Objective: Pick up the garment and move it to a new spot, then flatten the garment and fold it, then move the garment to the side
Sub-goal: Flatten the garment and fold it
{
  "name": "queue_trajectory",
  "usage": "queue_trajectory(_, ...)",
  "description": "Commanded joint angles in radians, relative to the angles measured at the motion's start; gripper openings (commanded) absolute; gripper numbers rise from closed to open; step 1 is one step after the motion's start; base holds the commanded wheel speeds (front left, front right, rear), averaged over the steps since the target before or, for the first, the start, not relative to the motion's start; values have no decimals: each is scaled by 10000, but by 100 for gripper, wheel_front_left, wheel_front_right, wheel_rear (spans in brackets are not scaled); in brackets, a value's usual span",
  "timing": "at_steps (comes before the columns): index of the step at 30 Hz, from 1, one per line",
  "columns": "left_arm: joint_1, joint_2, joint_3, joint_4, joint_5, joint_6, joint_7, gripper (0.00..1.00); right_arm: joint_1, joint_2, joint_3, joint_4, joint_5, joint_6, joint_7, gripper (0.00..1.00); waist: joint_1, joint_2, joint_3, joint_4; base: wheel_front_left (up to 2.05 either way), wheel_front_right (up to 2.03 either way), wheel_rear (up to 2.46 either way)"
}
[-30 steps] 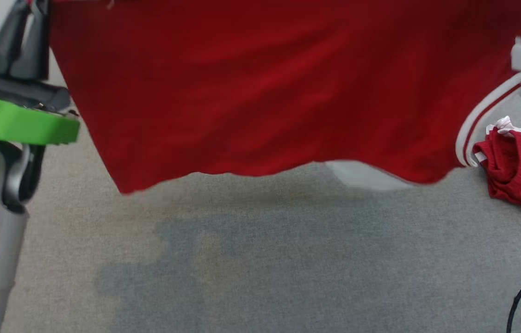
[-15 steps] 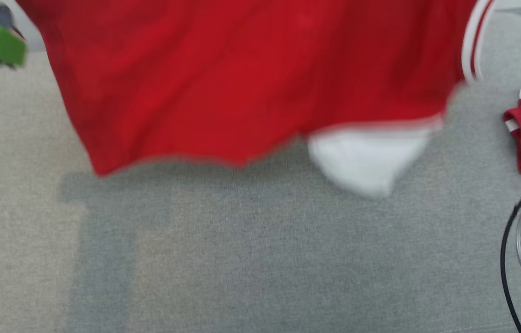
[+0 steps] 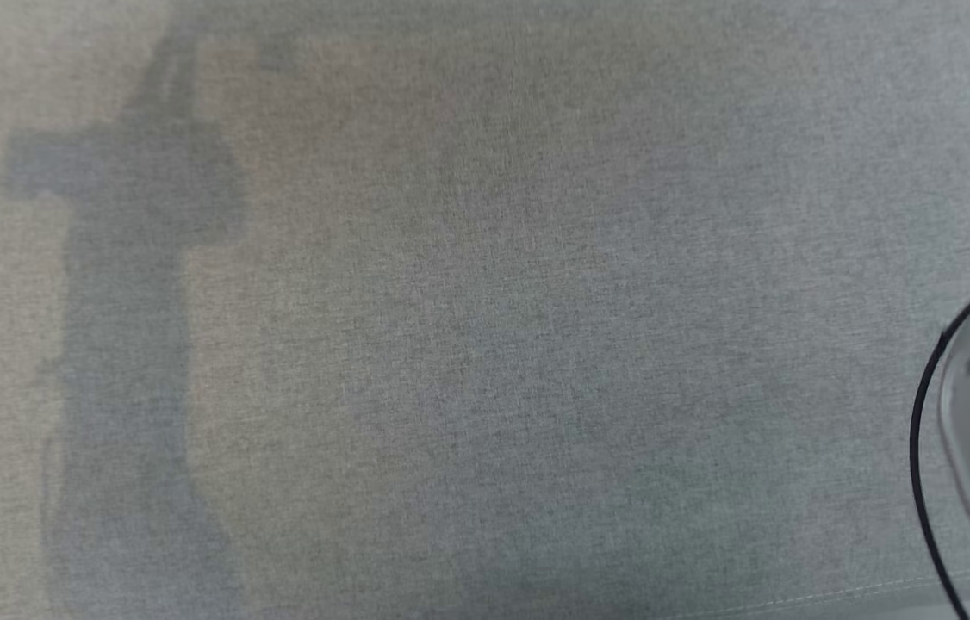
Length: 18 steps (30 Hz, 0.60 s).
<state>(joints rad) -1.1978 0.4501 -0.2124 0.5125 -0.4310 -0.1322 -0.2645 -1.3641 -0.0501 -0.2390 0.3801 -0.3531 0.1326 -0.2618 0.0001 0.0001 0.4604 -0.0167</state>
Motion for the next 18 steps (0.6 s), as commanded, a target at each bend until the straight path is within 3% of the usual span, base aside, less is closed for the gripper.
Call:
queue_trajectory(1,800,-82,99,-23,-100,28,18,0,673,-45,-7,-139,175,-38,-32,0,-1,-1,402,-3,0,0,0)
queue_trajectory(6,3060,-629,524,-185,-718,36,14,0,3016,-60,0,-714,1133,-41,-35,0,-1,-1,454,91,0,0,0)
queue_trajectory(18,7289,-1988,-150,622,-744,31,10,0,9120,-39,1025,-822,3022,-32,-39,0,-1,-1,-281,39,0,0,0)
